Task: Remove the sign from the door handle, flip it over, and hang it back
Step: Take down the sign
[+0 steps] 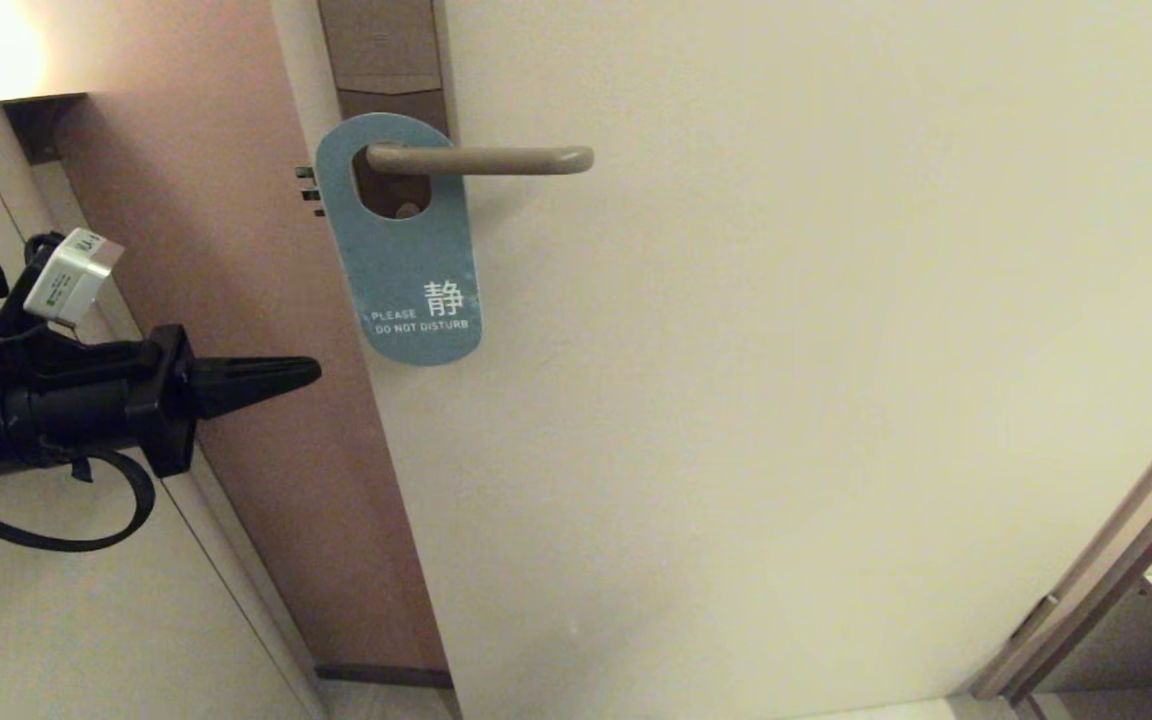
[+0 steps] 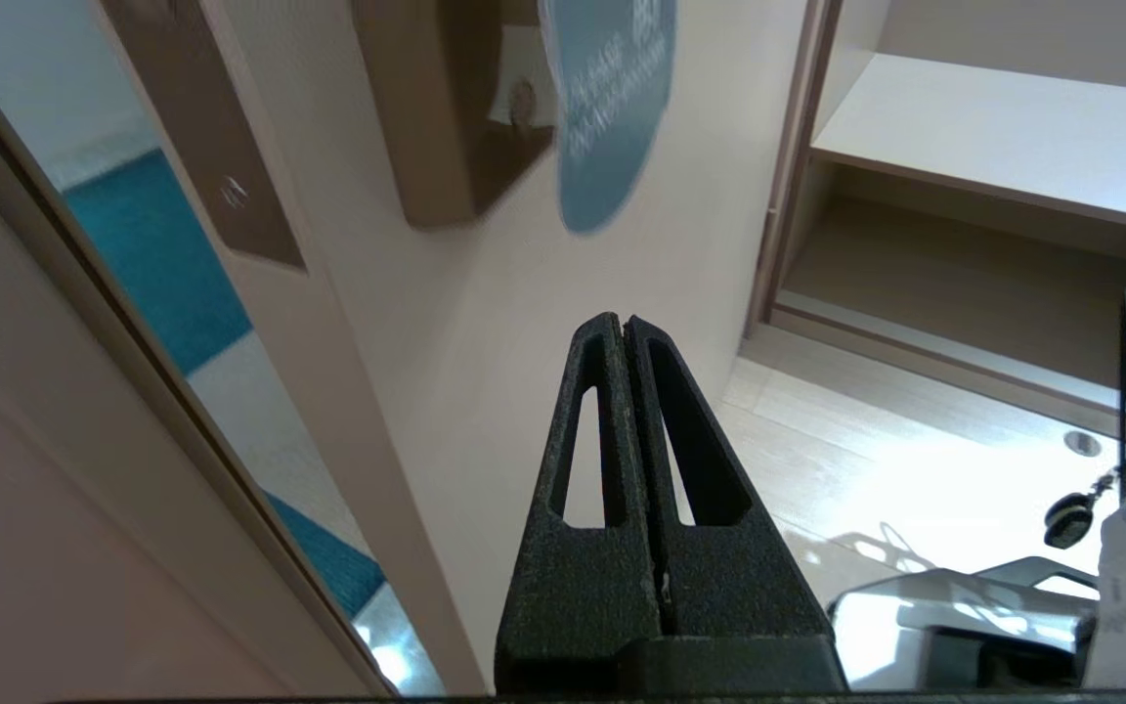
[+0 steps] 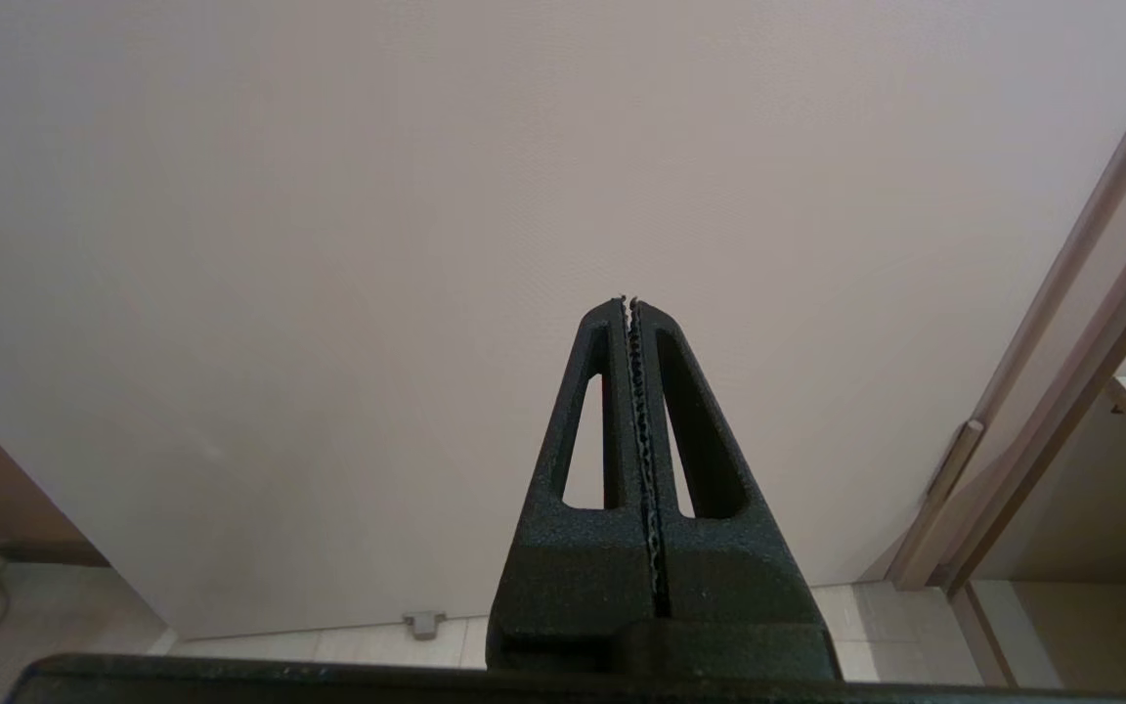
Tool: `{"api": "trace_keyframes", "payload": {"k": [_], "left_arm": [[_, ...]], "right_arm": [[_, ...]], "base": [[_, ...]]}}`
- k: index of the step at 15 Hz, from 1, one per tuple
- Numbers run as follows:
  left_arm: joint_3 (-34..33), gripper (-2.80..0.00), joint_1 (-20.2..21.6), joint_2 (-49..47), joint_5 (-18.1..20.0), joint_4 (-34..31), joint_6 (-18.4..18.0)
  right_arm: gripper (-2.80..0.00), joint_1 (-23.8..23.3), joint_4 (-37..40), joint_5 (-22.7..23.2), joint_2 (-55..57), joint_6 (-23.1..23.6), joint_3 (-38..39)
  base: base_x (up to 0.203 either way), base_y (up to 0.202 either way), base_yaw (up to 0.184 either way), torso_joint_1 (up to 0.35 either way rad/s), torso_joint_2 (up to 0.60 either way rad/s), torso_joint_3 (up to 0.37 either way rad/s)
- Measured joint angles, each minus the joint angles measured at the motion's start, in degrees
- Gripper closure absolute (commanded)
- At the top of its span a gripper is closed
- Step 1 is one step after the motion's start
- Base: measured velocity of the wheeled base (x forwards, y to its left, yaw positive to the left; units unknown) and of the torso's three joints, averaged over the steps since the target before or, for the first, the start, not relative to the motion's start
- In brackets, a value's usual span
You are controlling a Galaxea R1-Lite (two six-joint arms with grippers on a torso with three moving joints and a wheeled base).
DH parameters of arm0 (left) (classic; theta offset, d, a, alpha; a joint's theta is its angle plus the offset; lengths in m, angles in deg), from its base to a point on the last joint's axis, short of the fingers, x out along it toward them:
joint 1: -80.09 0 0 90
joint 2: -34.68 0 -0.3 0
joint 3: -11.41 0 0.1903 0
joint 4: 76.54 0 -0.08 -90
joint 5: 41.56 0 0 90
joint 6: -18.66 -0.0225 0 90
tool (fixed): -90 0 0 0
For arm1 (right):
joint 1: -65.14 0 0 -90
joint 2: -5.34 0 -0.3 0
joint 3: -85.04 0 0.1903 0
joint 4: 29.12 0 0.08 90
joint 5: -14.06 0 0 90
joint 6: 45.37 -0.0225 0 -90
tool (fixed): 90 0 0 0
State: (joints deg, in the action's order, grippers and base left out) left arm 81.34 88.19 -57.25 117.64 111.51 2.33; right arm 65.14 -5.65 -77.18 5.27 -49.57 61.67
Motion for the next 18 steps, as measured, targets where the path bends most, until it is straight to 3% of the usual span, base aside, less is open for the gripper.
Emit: {"api": "trace_keyframes", "payload": {"k": [1,15,18], "left_arm": [[0.47,-2.8,0.0,-0.02,0.02,0.0,0.04],[6.93,-2.8,-2.91,1.24,0.48,-0.09,1.12],[7.95,-2.8,-4.46,0.85,0.44,-0.06,5.75]], "right_arm": [[0.0,0.0,-0.01,0.03,0.0,0.0,0.0],[0.0,0.0,-0.04,0.03,0.0,0.0,0.0],[0.0,0.0,-0.03,0.01,0.0,0.0,0.0]], "base": [[0.0,0.0,0.0,0.0,0.0,0.0],[0.0,0.0,0.0,0.0,0.0,0.0],[0.0,0.0,0.0,0.0,0.0,0.0]]}}
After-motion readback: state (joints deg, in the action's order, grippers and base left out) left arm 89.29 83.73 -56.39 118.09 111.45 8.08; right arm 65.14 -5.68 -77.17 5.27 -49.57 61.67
